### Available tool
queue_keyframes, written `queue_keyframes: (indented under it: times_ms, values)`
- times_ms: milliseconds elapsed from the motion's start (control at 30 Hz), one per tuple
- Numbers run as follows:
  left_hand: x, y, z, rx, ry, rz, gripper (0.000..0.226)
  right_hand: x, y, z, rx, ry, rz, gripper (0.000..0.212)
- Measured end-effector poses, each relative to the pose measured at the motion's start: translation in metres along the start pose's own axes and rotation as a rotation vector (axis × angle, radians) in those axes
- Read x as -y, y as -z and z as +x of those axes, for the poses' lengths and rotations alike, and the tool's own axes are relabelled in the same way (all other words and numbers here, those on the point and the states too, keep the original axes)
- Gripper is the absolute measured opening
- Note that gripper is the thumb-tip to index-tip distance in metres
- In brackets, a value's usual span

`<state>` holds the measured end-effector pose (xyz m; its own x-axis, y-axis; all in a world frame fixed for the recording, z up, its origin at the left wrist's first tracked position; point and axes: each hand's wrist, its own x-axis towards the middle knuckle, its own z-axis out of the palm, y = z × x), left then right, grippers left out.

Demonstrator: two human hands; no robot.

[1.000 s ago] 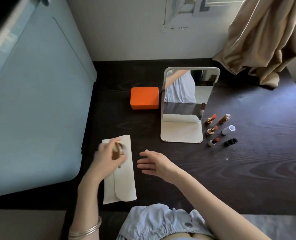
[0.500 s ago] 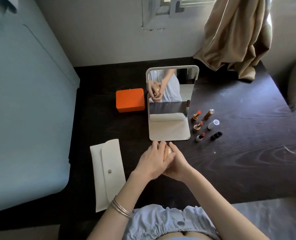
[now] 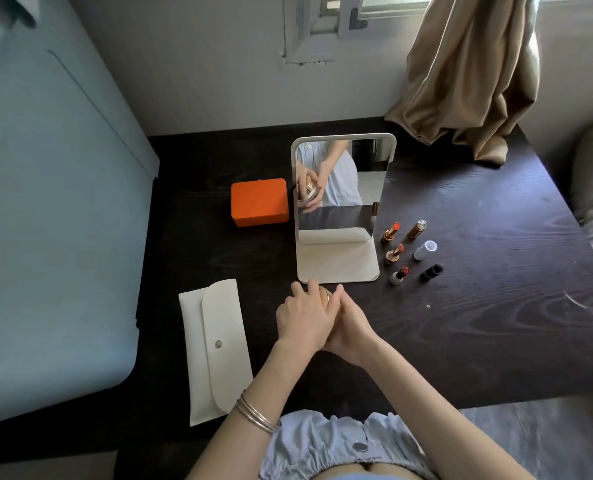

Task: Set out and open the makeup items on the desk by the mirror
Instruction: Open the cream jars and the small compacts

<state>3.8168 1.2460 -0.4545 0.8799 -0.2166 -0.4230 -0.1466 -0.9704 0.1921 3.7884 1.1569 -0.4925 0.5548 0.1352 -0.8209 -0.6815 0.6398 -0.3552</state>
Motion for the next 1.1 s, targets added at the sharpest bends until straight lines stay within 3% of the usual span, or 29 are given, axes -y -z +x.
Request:
queue_keyframes:
  times_ms: [100, 200, 300, 400, 567, 667, 733, 833, 900, 1000, 1100]
  values:
    - [0.001, -0.001, -0.002, 0.028, 0.013, -0.065, 0.059, -0.001, 0.000, -0.001, 0.063, -0.028, -0.066, 0.054]
    - [0.006, 0.000, -0.001, 0.072, 0.073, -0.126, 0.061, -0.006, -0.004, -0.008, 0.085, 0.095, -0.049, 0.039]
    - [0.008, 0.004, -0.003, 0.018, 0.042, -0.038, 0.061, -0.001, -0.003, -0.011, 0.155, 0.064, -0.012, 0.038]
    - [0.007, 0.005, -0.003, -0.009, 0.018, 0.046, 0.062, 0.002, -0.005, -0.009, 0.144, -0.011, -0.152, 0.051]
    - [0.015, 0.005, 0.006, 0.085, 0.130, 0.012, 0.062, -0.014, -0.005, -0.004, 0.081, 0.247, -0.265, 0.032]
    - [0.025, 0.003, 0.016, 0.162, 0.146, -0.085, 0.059, -0.017, -0.004, 0.000, 0.034, 0.267, -0.231, 0.027]
    - [0.034, 0.006, 0.022, 0.263, 0.169, -0.319, 0.052, -0.013, -0.004, 0.001, -0.010, 0.212, -0.108, 0.027]
    - [0.047, 0.014, 0.025, 0.376, 0.380, -1.042, 0.052, -0.006, 0.001, 0.001, -0.080, 0.164, 0.031, 0.020]
    - [0.055, 0.016, 0.025, 0.419, 0.474, -1.361, 0.045, -0.004, 0.006, 0.001, -0.084, 0.155, 0.073, 0.024]
    - [0.069, 0.006, 0.025, 0.461, 0.583, -1.680, 0.039, -0.003, 0.014, 0.003, -0.061, 0.157, 0.104, 0.035]
    - [0.077, -0.002, 0.024, 0.481, 0.581, -1.829, 0.043, -0.003, 0.018, 0.002, 0.004, 0.157, 0.087, 0.040]
